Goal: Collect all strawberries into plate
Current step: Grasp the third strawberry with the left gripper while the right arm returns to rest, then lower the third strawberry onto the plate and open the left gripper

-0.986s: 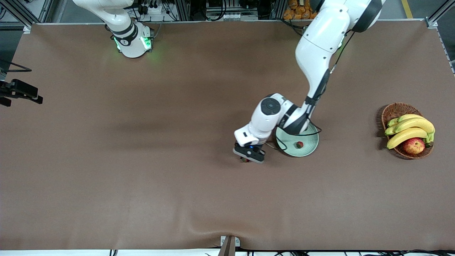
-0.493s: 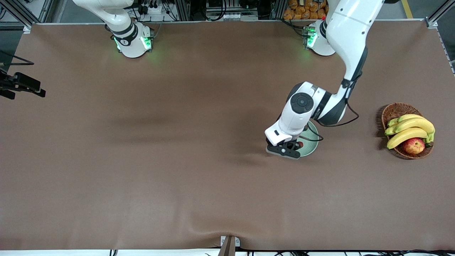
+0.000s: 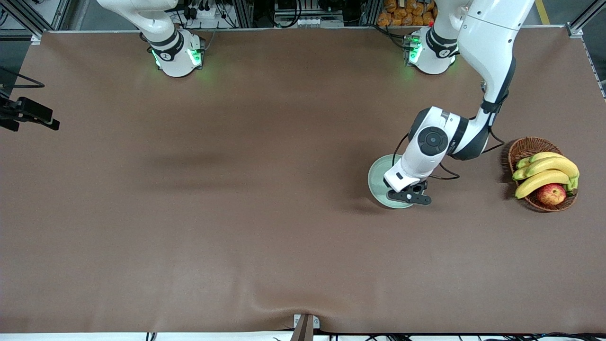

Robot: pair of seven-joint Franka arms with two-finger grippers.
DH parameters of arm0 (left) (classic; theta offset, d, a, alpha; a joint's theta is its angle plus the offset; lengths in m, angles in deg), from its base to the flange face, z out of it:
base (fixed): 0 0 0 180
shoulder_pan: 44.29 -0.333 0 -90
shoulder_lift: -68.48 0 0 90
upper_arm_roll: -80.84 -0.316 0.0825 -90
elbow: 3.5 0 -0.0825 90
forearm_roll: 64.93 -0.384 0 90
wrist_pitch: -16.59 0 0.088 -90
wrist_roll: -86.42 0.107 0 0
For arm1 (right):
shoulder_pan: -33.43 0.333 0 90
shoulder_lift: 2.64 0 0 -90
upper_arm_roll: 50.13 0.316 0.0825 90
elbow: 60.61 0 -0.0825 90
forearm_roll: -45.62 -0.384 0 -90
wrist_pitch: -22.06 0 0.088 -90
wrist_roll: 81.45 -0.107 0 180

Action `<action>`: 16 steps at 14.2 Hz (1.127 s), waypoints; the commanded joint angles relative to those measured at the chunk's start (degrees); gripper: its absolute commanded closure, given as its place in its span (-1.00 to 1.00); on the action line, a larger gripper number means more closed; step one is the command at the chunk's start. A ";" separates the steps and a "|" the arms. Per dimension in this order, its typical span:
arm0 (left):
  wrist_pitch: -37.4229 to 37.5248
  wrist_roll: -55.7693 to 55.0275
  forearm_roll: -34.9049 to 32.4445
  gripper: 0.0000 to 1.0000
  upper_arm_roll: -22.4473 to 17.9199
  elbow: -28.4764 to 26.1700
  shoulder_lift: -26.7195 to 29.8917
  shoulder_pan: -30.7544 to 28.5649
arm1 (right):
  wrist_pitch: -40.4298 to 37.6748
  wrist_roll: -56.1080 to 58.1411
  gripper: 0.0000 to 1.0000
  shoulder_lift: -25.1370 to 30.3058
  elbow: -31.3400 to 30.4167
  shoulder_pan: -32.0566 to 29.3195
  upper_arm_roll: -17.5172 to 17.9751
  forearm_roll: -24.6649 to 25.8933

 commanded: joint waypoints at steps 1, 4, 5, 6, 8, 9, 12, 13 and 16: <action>0.36 -1.86 -0.71 -0.42 1.21 -2.25 2.54 -0.02 | 0.58 -1.07 -1.00 1.87 -1.59 -0.48 0.26 -0.75; 0.45 -3.36 -0.62 -1.00 1.57 -1.64 2.28 -0.02 | 0.32 -0.98 -1.00 1.87 -1.50 -0.65 -0.01 -0.48; 0.45 -3.36 -0.62 -1.00 1.65 -1.38 2.63 -0.02 | 0.23 -0.98 -1.00 1.96 -1.50 -0.83 -0.09 -0.39; 0.45 -3.45 -0.62 -1.00 1.65 -0.94 2.89 -0.02 | 0.15 -0.98 -1.00 1.96 -1.59 -0.83 -0.10 -0.39; 0.45 -3.62 -0.62 -1.00 1.65 1.25 2.89 -0.02 | -0.03 -0.98 -1.00 1.87 -1.59 -0.74 -0.10 -0.31; 0.62 -3.62 -0.62 -1.00 1.57 3.00 2.81 -0.11 | -0.03 -0.98 -1.00 1.87 -1.59 -0.74 -0.10 -0.31; 3.34 -3.62 -0.62 -1.00 1.13 7.49 2.45 -0.19 | -0.03 -0.98 -1.00 1.87 -1.59 -0.74 -0.10 -0.31; 4.74 -3.62 -0.62 -1.00 0.95 8.81 2.45 -0.28 | -0.03 -1.06 -1.00 1.87 -1.59 -0.65 -0.10 -0.31; 8.35 -3.54 -0.62 -1.00 1.04 12.50 2.54 -2.65 | 0.32 -1.07 -1.00 1.96 -1.42 -0.74 -0.01 -0.39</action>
